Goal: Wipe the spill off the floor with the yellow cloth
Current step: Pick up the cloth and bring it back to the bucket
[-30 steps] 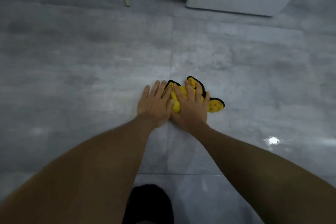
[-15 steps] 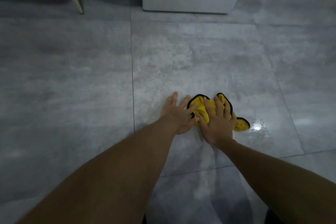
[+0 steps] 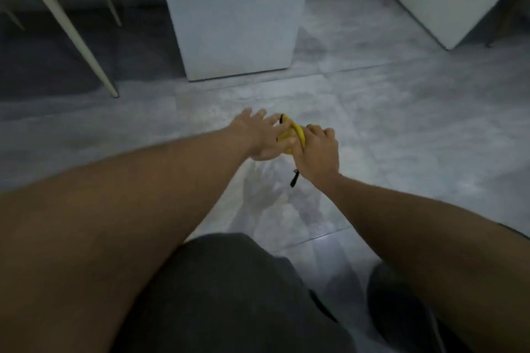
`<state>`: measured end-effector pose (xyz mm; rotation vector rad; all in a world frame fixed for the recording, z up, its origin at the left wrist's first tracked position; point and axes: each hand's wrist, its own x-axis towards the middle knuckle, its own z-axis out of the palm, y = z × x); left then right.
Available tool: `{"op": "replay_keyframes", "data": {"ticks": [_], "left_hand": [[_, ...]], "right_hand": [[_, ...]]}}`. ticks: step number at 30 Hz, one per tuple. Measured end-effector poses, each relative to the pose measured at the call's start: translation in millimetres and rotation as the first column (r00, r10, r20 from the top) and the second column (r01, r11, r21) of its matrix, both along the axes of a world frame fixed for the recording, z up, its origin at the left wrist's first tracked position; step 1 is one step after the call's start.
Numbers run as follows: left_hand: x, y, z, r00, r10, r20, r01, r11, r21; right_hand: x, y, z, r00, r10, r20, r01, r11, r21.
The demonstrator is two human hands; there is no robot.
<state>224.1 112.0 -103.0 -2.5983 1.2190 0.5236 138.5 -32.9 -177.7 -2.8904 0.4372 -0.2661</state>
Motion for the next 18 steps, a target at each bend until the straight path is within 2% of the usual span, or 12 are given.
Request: {"op": "replay_keyframes", "data": {"ticks": [4,9,11,15,18], "left_hand": [[-25.1,-55.2,68.9,0.999,-0.03,0.042,0.035,0.992,-0.122],[-88.8,-118.6,105.2,0.998,-0.056,-0.005,0.052,0.954,-0.296],[-122.8,-137.6,103.5,0.994,-0.109,-0.022,0.096,0.943,-0.319],[-178.4,-154.4,83.9,0.983,-0.179,-0.042,0.162,0.95,-0.267],[-203.3,-151.6,68.8,0.974,-0.22,-0.046,0.204,0.95,-0.236]], "right_hand": [[-24.2,-40.8,87.0,0.98,-0.15,0.134,0.147,0.989,0.029],[-98.8,-98.5,158.0,0.917,-0.364,0.166,0.369,0.929,0.0],[-138.2,-113.8,167.1,0.875,-0.455,0.163,0.461,0.887,0.002],[-205.2,-119.0,154.1,0.8,-0.587,0.123,0.59,0.807,0.012],[-232.4,-103.6,127.0,0.792,-0.611,-0.021,0.611,0.79,0.049]]}}
